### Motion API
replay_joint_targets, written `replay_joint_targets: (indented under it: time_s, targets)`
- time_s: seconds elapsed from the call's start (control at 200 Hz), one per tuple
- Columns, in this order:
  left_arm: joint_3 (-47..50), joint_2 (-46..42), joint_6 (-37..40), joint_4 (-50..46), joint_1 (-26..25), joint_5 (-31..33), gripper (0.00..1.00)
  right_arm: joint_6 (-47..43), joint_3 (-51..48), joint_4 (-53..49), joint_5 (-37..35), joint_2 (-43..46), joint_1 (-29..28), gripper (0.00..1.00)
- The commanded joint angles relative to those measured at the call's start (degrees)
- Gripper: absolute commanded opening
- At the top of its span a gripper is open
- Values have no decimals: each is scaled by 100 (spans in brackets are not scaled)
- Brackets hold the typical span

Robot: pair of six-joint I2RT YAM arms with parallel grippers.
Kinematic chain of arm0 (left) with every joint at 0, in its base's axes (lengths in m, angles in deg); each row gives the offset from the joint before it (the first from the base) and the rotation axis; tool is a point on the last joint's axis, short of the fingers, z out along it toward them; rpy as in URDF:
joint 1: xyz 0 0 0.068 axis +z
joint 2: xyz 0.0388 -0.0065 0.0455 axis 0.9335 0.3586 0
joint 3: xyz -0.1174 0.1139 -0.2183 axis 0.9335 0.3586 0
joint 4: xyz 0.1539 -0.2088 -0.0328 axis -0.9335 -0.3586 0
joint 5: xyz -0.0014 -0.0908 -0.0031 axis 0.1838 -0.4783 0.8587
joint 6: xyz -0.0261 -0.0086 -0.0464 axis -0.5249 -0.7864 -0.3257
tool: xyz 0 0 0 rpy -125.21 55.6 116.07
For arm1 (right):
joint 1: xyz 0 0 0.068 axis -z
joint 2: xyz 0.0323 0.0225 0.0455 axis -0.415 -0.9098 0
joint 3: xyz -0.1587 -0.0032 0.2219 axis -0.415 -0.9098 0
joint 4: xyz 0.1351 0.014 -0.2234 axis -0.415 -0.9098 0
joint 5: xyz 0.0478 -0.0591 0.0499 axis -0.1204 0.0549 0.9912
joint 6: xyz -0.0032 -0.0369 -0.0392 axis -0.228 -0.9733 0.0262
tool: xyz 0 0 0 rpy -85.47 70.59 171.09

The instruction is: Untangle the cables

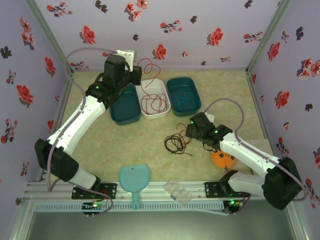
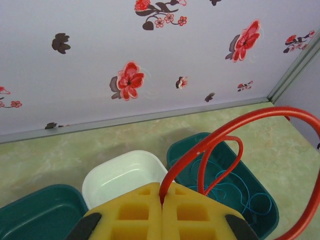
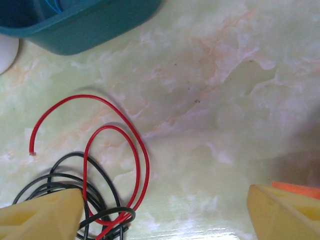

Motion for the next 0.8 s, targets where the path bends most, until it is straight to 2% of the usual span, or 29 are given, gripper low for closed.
replay_joint_targets:
  time_s: [0.0, 0.02, 0.04, 0.32, 0.64, 0.795]
  targets:
    - [-287, 303, -93, 369, 108, -124, 0, -136, 201, -215, -227, 119, 37, 93]
    - [-295, 368, -64, 452, 108, -124, 0, -128, 201, -212, -222, 122, 34, 98]
    - [-312, 424, -43, 513, 108, -120, 0, -123, 214, -218, -227, 124, 34, 99]
    - [-722, 1230, -542, 650, 151, -253, 0, -57, 362, -352, -526, 60, 39, 99]
    - [-310, 1709, -1154, 953, 152, -398, 0, -66, 503, -455, -596, 10, 34, 99]
    - [-196, 1911, -1424, 751, 179, -390, 0, -83, 559, -509, -649, 5, 34, 99]
